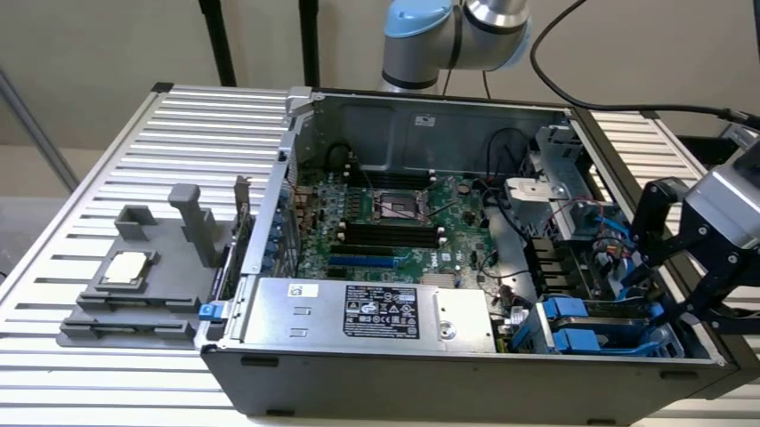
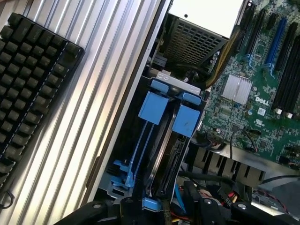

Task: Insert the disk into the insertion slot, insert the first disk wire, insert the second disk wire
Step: 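Insert the first disk wire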

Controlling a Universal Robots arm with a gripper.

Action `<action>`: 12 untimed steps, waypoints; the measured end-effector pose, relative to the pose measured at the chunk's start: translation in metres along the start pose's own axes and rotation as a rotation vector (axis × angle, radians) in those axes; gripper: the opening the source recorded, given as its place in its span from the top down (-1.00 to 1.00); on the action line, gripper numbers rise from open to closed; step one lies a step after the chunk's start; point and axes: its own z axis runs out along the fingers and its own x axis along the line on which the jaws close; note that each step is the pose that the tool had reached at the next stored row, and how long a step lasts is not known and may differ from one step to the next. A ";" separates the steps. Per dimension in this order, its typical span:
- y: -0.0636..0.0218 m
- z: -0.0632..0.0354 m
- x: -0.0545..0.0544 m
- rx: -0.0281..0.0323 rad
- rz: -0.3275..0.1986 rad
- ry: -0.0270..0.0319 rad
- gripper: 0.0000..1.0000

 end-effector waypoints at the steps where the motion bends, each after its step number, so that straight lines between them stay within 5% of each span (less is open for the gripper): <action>1: -0.0002 0.0001 0.000 0.0018 -0.001 -0.0018 0.07; 8: -0.0016 0.0002 -0.002 0.0091 -0.017 -0.0133 0.07; 12: -0.0032 0.0003 -0.001 0.0095 -0.033 -0.0176 0.26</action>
